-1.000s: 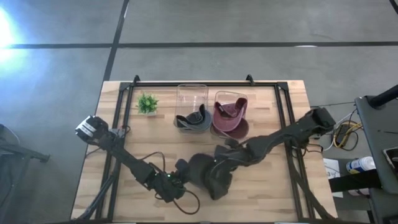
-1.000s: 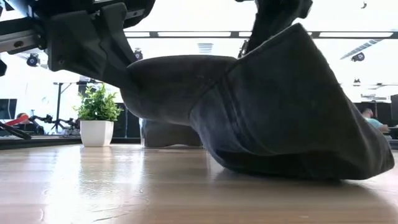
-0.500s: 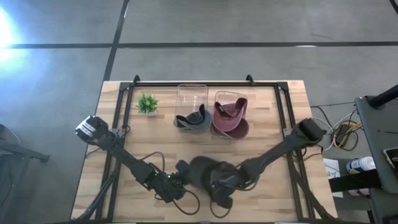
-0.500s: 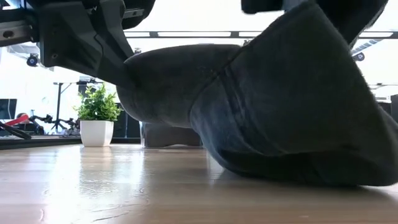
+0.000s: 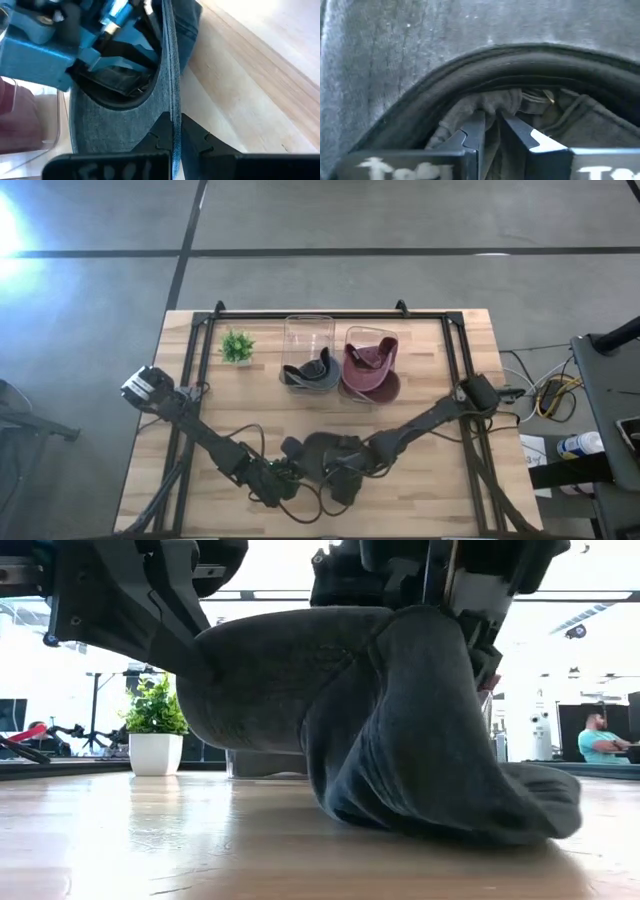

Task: Pick & Place hat
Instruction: Put the black cap into the left transparent bin

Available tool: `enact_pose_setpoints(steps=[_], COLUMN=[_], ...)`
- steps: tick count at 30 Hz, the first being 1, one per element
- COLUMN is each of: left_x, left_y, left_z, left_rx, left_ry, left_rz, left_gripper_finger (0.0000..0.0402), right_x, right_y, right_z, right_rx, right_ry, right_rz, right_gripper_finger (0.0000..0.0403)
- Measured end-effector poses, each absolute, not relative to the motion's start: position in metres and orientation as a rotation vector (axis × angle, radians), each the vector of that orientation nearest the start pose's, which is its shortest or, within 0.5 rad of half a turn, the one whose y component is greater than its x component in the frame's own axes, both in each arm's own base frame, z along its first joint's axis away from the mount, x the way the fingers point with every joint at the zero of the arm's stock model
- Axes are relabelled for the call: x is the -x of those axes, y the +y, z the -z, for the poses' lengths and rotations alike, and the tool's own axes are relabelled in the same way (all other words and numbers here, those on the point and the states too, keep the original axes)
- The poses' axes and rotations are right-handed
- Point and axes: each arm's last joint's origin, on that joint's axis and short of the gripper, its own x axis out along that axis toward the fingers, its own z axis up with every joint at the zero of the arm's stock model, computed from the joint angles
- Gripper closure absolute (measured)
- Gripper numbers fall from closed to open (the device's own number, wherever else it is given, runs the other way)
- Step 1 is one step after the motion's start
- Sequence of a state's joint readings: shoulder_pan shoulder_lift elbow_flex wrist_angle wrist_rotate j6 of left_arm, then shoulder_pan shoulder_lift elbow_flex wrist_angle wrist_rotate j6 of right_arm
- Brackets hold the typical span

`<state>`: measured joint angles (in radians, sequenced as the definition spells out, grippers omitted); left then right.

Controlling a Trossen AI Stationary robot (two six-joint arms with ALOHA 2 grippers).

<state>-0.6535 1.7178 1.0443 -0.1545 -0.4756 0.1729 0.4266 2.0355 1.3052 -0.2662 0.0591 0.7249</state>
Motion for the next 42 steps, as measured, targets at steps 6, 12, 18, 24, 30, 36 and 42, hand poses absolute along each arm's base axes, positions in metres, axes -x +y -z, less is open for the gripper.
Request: enact_pose_setpoints(steps=[6, 12, 18, 24, 30, 36, 42], left_x=[-0.284, -0.284, -0.279, -0.265, -0.252, -0.235, -0.226], left_y=[-0.202, -0.2, -0.197, -0.2, -0.189, -0.173, -0.138], left_z=[-0.188, -0.187, -0.2, -0.22, -0.242, -0.297, -0.339], left_rx=[-0.62, -0.582, -0.325, -0.266, -0.127, -0.006, -0.077], left_ry=[0.72, 0.724, 0.695, 0.581, 0.513, 0.337, 0.246], left_rz=[0.245, 0.172, 0.026, -0.137, -0.26, -0.336, -0.581], left_gripper_finger=[0.0392, 0.0392, 0.0392, 0.0392, 0.0392, 0.0392, 0.0394], right_x=[-0.367, -0.347, -0.318, -0.294, -0.281, -0.278, -0.271], right_y=[0.163, 0.158, 0.149, 0.147, 0.144, 0.141, 0.134], right_z=[-0.178, -0.216, -0.256, -0.275, -0.278, -0.287, -0.305], right_rx=[-0.39, -0.374, -0.387, -0.417, -0.431, -0.447, -0.436], right_ry=[1.0, 0.994, 0.919, 0.867, 0.896, 0.866, 0.81], right_rz=[-0.011, -0.015, 0.162, 0.294, 0.413, 0.455, 0.57], right_gripper_finger=[0.0353, 0.0353, 0.0348, 0.0349, 0.0349, 0.0349, 0.0349])
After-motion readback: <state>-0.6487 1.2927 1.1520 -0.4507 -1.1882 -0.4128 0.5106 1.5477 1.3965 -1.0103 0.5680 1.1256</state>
